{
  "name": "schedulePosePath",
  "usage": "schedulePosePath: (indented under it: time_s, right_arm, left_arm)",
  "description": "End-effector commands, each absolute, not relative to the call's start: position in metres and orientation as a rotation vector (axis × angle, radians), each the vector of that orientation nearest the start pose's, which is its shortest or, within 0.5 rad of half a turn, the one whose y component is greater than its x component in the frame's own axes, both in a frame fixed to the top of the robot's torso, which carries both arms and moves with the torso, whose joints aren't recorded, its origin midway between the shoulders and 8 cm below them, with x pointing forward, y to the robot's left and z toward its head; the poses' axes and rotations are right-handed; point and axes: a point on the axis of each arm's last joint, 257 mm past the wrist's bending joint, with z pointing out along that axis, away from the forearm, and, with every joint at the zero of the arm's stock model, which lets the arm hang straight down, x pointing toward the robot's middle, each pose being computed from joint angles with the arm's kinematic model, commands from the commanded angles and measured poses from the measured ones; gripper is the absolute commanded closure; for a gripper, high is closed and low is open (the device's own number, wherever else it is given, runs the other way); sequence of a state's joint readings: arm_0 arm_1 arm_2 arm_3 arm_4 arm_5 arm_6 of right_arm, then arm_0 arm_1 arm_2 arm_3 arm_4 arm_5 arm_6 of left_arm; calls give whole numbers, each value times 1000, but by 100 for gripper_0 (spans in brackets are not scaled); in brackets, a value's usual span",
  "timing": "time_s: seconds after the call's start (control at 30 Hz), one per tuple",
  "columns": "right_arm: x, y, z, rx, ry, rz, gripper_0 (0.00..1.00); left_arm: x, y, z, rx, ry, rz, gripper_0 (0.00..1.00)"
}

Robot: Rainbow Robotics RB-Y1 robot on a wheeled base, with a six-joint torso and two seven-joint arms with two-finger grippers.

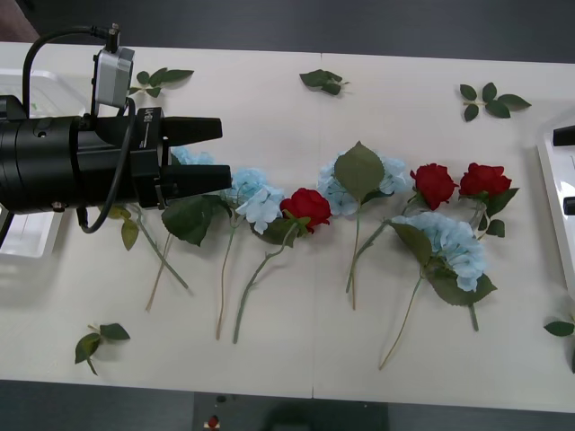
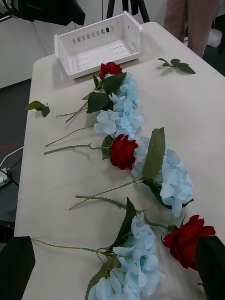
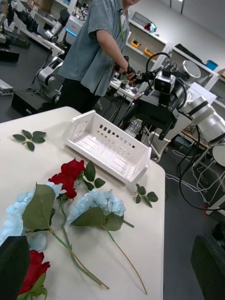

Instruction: Put the red flowers into the right box and the blue flowers into the left box

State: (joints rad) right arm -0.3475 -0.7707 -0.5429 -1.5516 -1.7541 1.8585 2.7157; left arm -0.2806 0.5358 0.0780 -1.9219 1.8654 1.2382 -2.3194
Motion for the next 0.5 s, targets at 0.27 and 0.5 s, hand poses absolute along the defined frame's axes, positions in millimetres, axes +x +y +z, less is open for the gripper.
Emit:
schedulePosePath:
  time_s: [0.27,0.5]
  right_arm:
    - [390,-296,-39,-1378,1579,571,0]
    - [382,-291,-80,-1378,1667,664,0]
  left_arm:
    - [382,90,-44,888,1606,-1200,0]
    - [382,99,-22,695,1845,-1210,0]
